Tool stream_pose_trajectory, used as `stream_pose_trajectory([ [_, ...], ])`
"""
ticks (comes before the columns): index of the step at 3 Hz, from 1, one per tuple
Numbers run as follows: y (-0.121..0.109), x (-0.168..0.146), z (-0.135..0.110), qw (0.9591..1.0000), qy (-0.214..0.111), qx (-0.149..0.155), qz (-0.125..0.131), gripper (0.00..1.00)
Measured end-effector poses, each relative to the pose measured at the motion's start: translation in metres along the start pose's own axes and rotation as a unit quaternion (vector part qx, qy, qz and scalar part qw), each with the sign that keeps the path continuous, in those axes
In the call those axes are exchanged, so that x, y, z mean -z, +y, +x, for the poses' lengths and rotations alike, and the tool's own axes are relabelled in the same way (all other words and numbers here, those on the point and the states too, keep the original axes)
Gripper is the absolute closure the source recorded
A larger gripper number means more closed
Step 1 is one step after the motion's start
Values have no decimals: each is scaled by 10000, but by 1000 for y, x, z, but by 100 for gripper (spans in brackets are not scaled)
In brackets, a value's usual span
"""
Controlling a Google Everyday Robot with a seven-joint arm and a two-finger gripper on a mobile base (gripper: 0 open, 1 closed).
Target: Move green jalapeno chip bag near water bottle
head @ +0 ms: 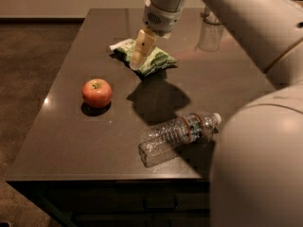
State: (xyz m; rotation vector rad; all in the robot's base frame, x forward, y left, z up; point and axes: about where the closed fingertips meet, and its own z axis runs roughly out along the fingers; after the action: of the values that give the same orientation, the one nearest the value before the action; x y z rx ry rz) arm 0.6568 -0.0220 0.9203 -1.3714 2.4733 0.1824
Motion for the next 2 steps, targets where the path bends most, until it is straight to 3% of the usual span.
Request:
stream_pose_trajectory([
  [2, -40, -55, -6, 9948, 395, -936, -62, 2],
])
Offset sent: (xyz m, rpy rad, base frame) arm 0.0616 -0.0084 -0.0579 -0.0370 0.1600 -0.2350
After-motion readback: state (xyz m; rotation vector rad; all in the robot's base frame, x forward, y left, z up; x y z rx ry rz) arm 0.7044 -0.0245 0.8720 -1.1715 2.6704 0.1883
